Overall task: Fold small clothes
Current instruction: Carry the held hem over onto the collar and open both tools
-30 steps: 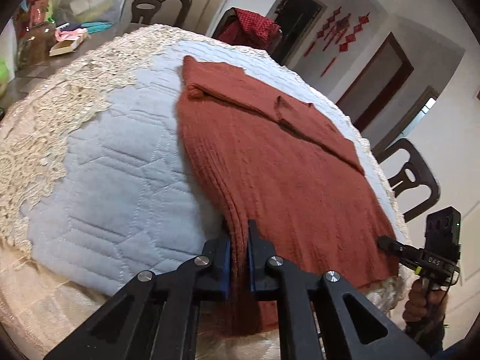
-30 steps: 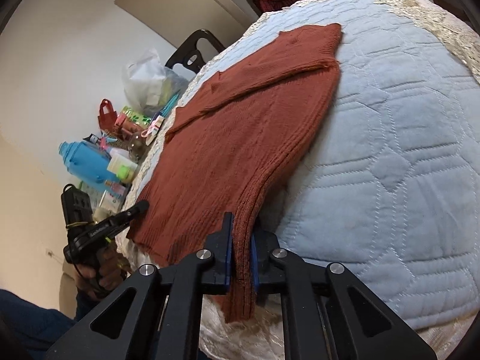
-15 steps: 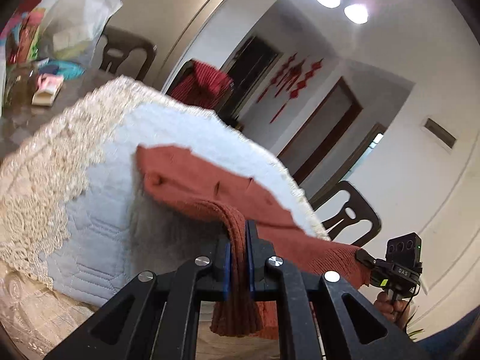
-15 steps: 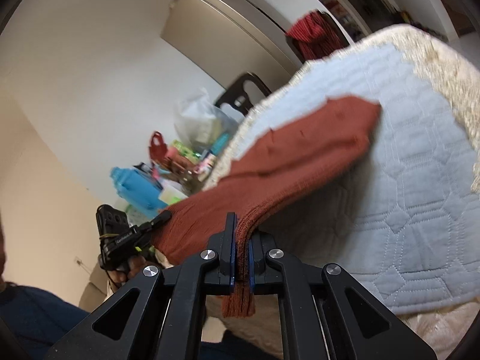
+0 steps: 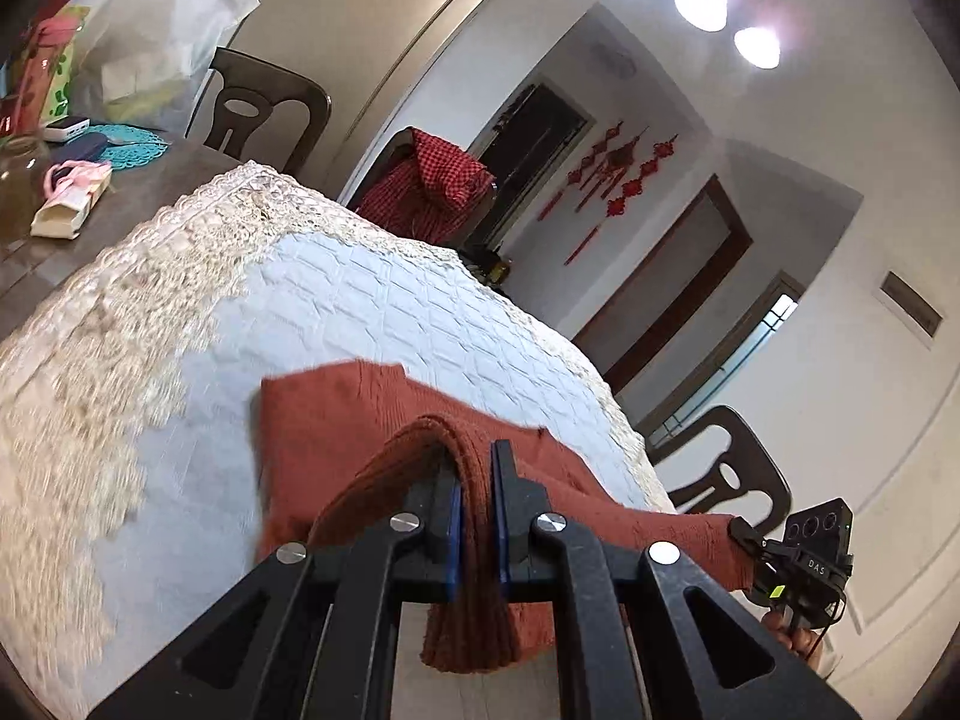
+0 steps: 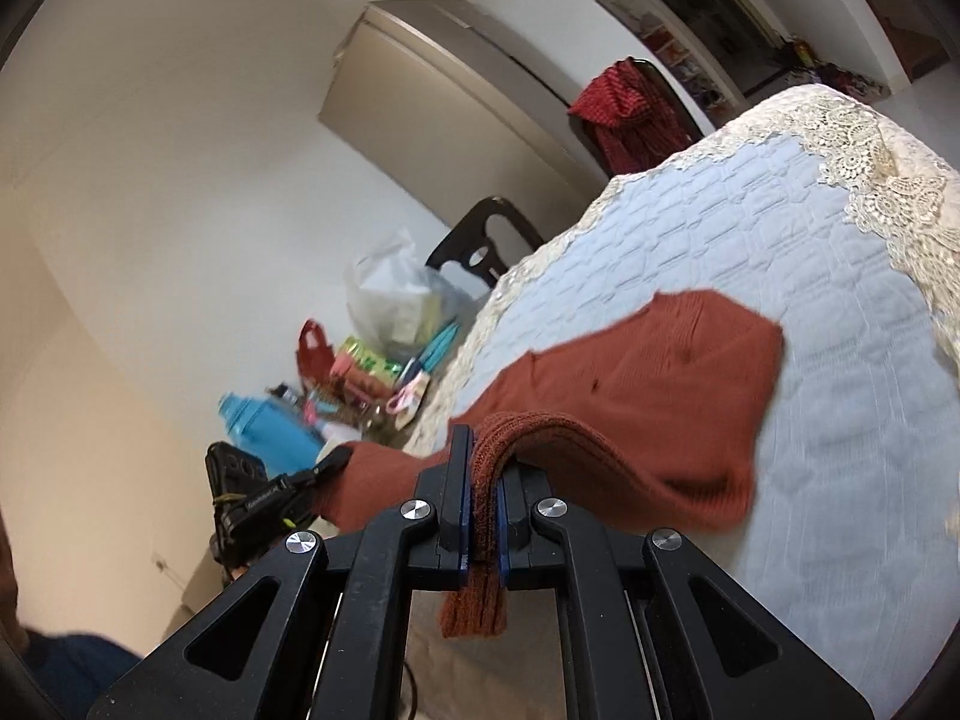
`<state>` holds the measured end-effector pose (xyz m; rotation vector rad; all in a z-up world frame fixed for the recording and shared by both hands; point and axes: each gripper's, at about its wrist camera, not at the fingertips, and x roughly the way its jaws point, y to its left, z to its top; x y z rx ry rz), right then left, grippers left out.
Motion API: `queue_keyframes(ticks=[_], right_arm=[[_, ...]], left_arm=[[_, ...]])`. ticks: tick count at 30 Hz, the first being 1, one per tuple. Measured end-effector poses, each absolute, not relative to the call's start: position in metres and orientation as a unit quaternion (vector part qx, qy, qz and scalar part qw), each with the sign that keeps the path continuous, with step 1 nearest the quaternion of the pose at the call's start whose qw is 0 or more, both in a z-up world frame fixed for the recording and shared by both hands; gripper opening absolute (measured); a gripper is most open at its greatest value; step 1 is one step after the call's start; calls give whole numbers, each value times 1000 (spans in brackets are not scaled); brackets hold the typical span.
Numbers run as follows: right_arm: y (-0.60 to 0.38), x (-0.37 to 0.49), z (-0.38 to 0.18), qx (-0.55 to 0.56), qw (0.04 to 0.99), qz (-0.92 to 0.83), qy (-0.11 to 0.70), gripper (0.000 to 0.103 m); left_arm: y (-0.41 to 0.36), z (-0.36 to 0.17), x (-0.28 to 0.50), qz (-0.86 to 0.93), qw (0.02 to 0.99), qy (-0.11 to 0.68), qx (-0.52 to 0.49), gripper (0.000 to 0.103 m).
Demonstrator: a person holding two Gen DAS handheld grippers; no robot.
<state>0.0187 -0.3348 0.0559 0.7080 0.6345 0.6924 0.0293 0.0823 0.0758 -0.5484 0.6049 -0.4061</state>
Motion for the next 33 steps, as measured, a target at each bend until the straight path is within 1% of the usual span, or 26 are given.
queue_keyframes(ticks=[5,10,13,17,19,20,22,24,26,33], right_arm=[[-342,70,46,367,818,302,325,6],[-344,122,11,395,796,262,377,7],[-344,143,-15,405,780,234,415,8],[-347,152,-30,416,770,222,429,9],[-347,152,-28,416,770,229,426,11],[-347,152,-26,416,770,230,425,14],[-347,156,-25,422,767,236,422,20],[-349,159,-26,439,760,239,416,32],[-351,162,-27,460,749,237,413,38],[-356,159,-17,465,764,240,377,38]], left_arm=[[80,68,81,-186,890,316,-272,10],[75,30,127,-154,870,379,-275,10],[76,2,144,-136,850,420,-287,10],[79,-8,143,-138,842,425,-302,12],[78,-5,145,-141,843,421,-303,14],[79,-4,145,-141,843,420,-305,19],[82,1,149,-138,844,413,-313,31],[89,7,150,-119,851,397,-322,39],[97,11,149,-104,855,384,-333,39],[102,19,135,-88,870,365,-318,39]])
